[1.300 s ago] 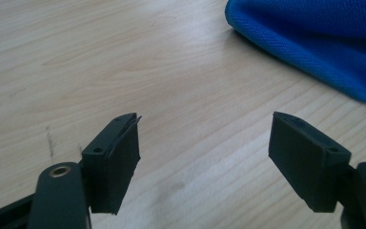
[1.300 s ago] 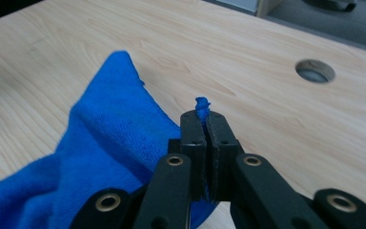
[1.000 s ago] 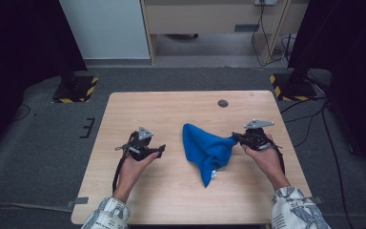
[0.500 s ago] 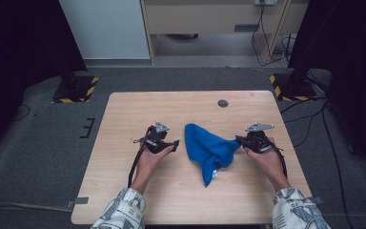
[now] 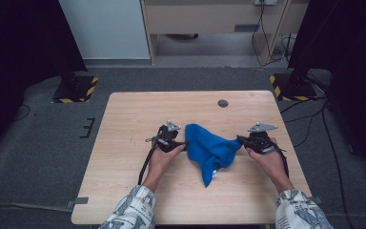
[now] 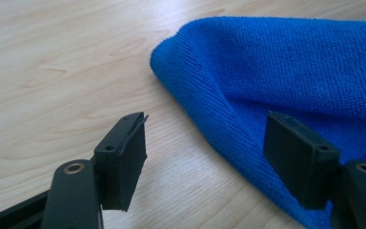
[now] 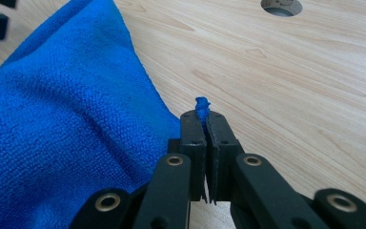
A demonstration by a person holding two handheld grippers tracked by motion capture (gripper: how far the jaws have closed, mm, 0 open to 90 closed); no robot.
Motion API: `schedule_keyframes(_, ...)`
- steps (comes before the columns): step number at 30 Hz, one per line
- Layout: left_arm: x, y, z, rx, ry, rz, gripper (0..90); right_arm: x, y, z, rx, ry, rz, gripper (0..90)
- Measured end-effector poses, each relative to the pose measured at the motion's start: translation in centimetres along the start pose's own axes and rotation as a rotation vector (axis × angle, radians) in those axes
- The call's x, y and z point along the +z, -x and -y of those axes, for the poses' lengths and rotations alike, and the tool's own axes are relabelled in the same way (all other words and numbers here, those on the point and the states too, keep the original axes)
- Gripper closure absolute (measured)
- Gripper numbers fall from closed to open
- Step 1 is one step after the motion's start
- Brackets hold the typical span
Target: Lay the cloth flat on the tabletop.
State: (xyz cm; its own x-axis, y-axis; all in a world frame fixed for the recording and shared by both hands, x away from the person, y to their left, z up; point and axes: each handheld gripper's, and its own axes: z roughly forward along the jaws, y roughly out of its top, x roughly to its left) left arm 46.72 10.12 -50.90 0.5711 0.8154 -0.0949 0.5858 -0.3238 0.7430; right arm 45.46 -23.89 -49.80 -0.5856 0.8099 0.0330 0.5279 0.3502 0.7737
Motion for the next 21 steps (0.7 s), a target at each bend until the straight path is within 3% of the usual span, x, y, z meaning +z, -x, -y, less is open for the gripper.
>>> schedule_keyframes(9,1.4,0.7,0.3,-0.012,-0.01,0.004,44.5,-0.4,0.0,-0.2,0.007,0.026,-0.017,87.7)
schedule_keyframes(14,1.8,0.8,0.4,-0.013,-0.015,0.008,64.8,-0.6,-0.2,-0.4,0.006,0.042,-0.026,87.7)
schedule_keyframes(17,2.1,0.8,0.6,-0.042,-0.019,0.031,78.6,-0.8,-0.3,-0.5,0.013,0.052,-0.029,87.7)
schedule_keyframes(19,2.1,0.9,0.6,-0.025,-0.016,0.03,86.0,-0.9,-0.3,-0.7,0.013,0.053,-0.031,87.7)
schedule_keyframes(21,1.9,0.9,0.6,-0.01,-0.016,0.029,87.8,-1.0,-0.3,-0.8,0.012,0.062,-0.032,87.7)
